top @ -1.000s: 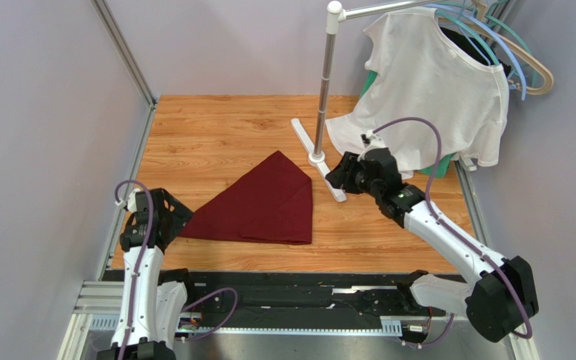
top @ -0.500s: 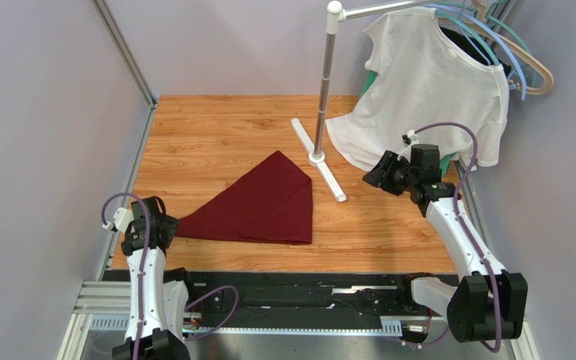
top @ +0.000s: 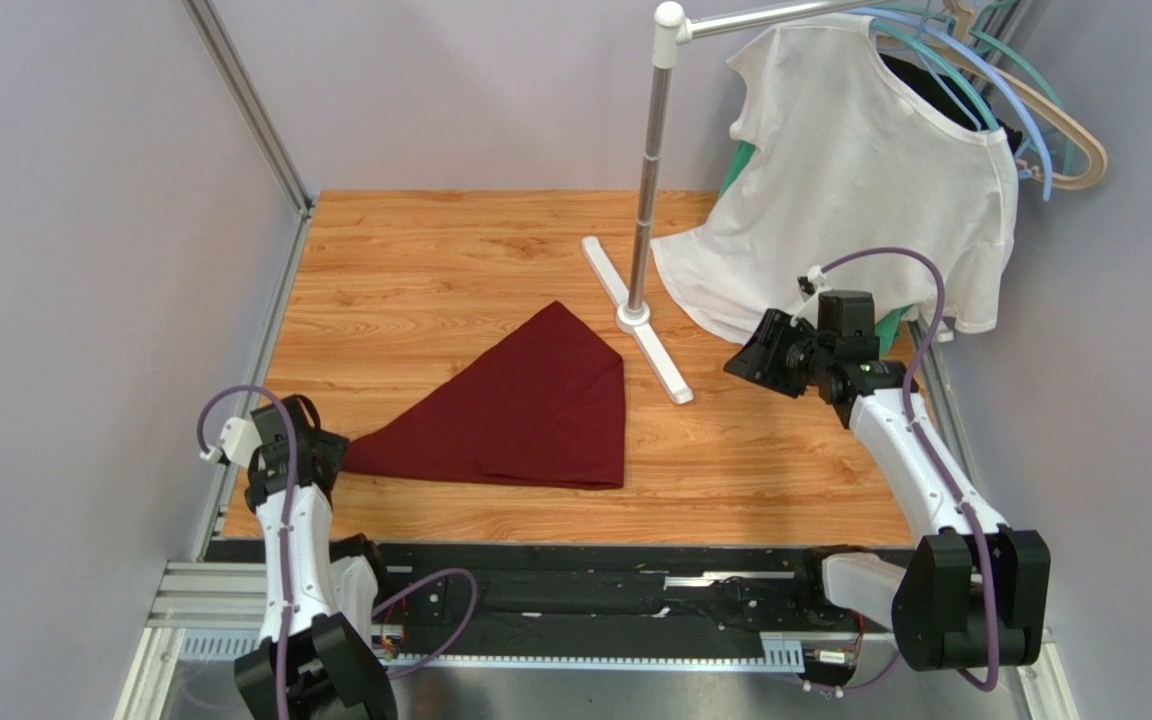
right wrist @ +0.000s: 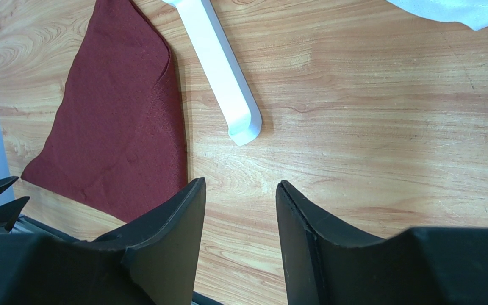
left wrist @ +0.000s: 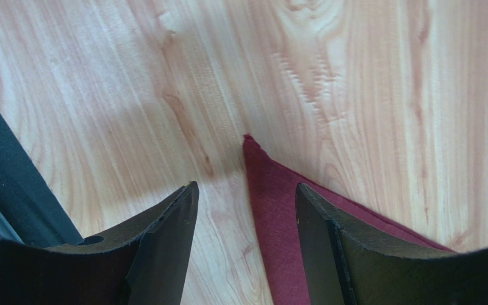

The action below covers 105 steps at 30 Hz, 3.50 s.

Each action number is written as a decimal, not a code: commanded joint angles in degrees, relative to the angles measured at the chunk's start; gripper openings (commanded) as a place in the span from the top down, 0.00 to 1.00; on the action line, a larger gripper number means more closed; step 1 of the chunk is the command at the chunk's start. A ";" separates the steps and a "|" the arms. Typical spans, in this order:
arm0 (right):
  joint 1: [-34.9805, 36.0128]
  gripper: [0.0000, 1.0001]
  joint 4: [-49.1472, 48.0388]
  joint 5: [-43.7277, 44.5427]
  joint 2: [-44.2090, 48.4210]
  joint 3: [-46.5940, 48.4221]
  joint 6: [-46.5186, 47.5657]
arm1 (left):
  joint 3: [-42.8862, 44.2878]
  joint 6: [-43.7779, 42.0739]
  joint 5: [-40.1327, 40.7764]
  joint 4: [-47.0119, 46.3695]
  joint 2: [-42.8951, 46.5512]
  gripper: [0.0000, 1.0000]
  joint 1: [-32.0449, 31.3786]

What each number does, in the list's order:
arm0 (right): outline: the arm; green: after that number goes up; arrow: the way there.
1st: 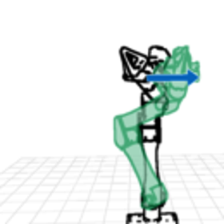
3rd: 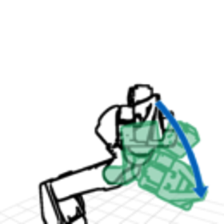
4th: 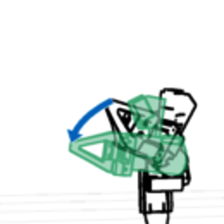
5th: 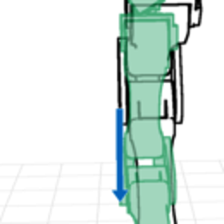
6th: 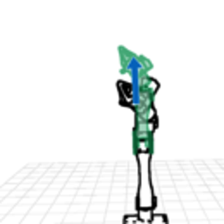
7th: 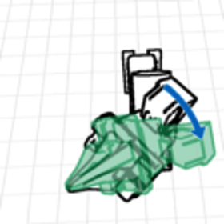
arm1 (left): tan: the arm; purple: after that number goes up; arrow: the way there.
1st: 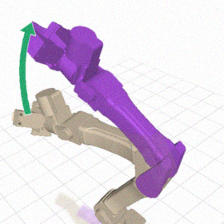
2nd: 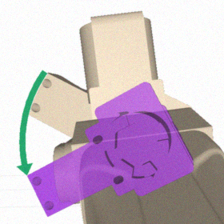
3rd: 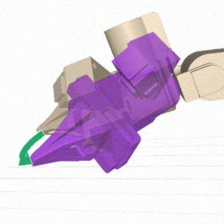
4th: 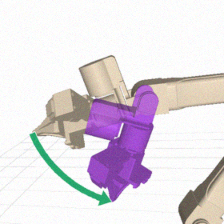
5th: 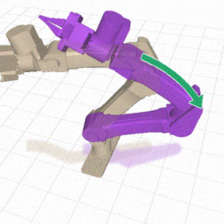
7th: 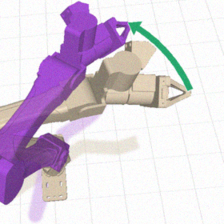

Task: Fold the napkin, place the utensils inside, and roll it up
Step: Fold the napkin at the center of the board.

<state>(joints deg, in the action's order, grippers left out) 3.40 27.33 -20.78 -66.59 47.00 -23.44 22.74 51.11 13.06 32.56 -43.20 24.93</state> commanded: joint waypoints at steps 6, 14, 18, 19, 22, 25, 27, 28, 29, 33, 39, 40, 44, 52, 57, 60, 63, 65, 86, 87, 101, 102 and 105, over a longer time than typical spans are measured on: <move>-0.41 0.52 -0.70 -1.11 0.23 1.43 1.21 | -1.56 -0.14 -1.45 -2.14 0.31 0.35 3.37; -0.50 0.52 -1.05 -1.20 -0.21 1.42 1.21 | -1.56 -0.31 -3.65 -3.11 -3.29 0.43 5.83; -0.50 0.52 -1.23 -1.37 -0.30 1.16 1.20 | -1.30 -0.66 -3.66 -3.11 -3.82 0.44 5.83; -0.50 0.52 -1.32 -1.37 -0.30 1.16 1.12 | -1.21 -0.66 -3.57 -3.11 -4.17 0.44 5.92; -0.50 0.52 -1.23 -1.46 -0.30 1.25 1.20 | -0.51 -1.01 -3.30 -3.20 -5.83 0.43 6.01; -0.67 0.52 -1.32 -1.55 -0.30 1.25 1.12 | 0.28 -1.63 -3.39 -3.38 -7.60 0.45 6.10; -0.67 0.52 -1.40 -1.64 -0.30 1.16 1.20 | 0.81 -1.81 -3.13 -3.29 -8.21 0.46 6.18; -0.76 0.52 -1.32 -1.64 -0.38 1.16 1.21 | 0.99 -2.07 -3.04 -3.29 -8.91 0.46 6.27; -0.76 0.52 -1.32 -1.64 -0.30 1.16 1.21 | 1.25 -2.16 -3.04 -3.38 -9.18 0.46 6.36; -0.85 0.52 -1.40 -1.81 -0.30 1.07 1.20 | 1.69 -2.60 -2.95 -3.29 -10.15 0.43 6.62; -1.11 0.52 -1.67 -2.34 -0.12 0.90 1.20 | 2.48 -3.39 -2.86 -3.11 -11.90 0.43 6.80; -1.29 0.52 -1.67 -2.34 -0.03 0.81 1.21 | 2.66 -3.30 -2.69 -2.68 -12.26 0.44 6.71; -1.38 0.52 -1.76 -2.60 -0.03 0.64 1.12 | 3.71 -4.00 -2.34 -2.41 -13.93 0.56 6.80; -1.55 0.52 -1.84 -2.87 -0.12 0.63 1.21 | 3.89 -4.62 -2.60 -2.67 -14.46 0.86 6.80; -1.55 0.52 -1.93 -2.95 -0.03 0.63 1.21 | 4.41 -6.54 -2.95 -3.03 -15.16 0.94 6.80; -1.55 0.52 -1.93 -2.96 0.05 0.46 1.38 | 5.03 -6.99 -3.04 -3.29 -15.25 0.96 6.80; -1.55 0.52 -2.11 -3.22 -0.12 0.63 1.29 | 5.38 -7.08 -3.21 -2.24 -14.99 0.94 6.80; -1.55 0.52 -2.02 -3.31 -0.30 0.81 1.38 | 5.56 -7.17 -3.48 0.48 -13.85 0.91 6.80; -9.99 0.52 -4.39 -11.31 -0.21 1.16 0.06 | 5.82 -2.95 1.44 5.41 1.02 0.45 6.89; -9.99 0.52 -4.04 -11.04 -0.30 1.16 0.41 | 6.08 -2.43 1.01 5.50 0.40 0.43 6.89; -9.99 0.52 6.31 -1.20 5.58 3.09 4.28 | 6.17 0.92 -4.80 -1.09 -12.52 0.44 6.89; -9.99 0.52 7.11 -0.76 7.59 3.09 4.46 | 5.91 1.01 -5.58 -1.44 -13.04 0.44 6.98; -9.99 0.52 9.84 0.73 11.29 3.01 5.07 | 5.12 1.62 -6.55 -2.76 -14.01 0.45 7.15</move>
<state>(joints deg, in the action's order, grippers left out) -6.57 32.71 -23.42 -60.90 47.44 -20.58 28.82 51.05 8.47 32.84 -56.34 31.22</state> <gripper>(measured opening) 0.479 0.558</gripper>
